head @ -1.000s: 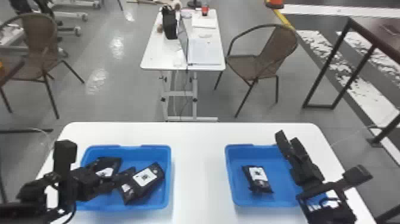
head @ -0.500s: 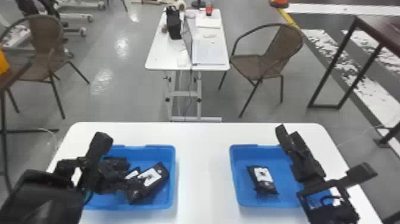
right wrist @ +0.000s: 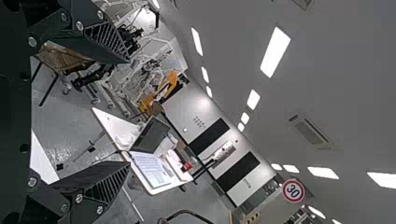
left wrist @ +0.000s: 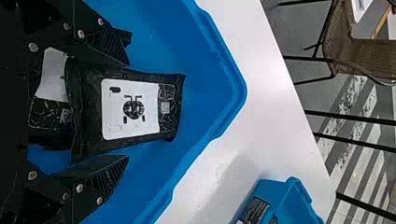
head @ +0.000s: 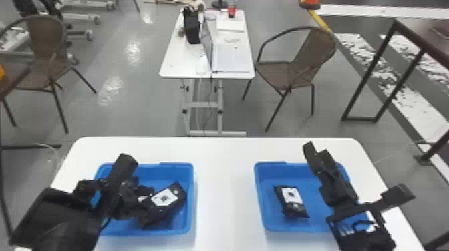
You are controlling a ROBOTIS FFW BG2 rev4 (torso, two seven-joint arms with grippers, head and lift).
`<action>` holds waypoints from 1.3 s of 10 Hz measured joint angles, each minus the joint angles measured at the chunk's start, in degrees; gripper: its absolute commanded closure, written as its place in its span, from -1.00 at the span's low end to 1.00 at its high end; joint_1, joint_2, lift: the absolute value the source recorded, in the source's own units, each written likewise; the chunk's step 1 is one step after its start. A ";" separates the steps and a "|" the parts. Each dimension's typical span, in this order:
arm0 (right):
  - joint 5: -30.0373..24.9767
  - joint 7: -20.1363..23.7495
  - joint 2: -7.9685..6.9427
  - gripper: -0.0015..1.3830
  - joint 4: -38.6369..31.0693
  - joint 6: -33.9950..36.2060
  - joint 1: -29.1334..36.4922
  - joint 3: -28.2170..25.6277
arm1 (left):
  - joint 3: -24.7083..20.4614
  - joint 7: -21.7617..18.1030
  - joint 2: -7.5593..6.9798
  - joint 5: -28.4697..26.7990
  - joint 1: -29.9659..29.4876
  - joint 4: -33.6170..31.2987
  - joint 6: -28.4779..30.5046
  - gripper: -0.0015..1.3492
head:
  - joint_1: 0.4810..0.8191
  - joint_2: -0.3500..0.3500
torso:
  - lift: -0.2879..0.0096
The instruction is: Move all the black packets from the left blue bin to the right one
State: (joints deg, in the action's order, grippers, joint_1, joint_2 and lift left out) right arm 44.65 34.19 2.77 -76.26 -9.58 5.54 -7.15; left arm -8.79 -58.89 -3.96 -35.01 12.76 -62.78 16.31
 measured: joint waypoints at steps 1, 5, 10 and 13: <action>0.12 0.00 -0.10 -0.61 0.10 0.00 0.06 0.03 | 0.09 0.92 0.03 -0.53 0.43 1.45 -0.33 -0.43 | 0.27 -0.15 | 0.94; 0.69 0.02 -0.30 -0.61 0.28 0.01 0.31 0.11 | -0.04 3.65 0.33 1.67 2.03 7.35 -2.55 0.60 | 0.27 -0.17 | 0.94; 1.09 0.07 -0.40 -0.61 0.28 0.10 0.68 0.85 | -1.59 -5.98 -0.12 8.20 -3.78 -7.94 -2.16 0.61 | 0.27 -0.19 | 0.94; 1.95 0.12 -0.40 -0.61 0.45 0.26 0.86 1.65 | -2.26 -8.68 0.18 8.14 -7.75 -19.54 0.47 0.29 | 0.27 -0.17 | 0.94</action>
State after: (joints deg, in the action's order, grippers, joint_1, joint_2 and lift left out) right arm 46.60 34.30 2.37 -75.80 -9.31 6.40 -5.51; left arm -11.05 -67.57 -3.78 -26.88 5.01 -82.32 16.77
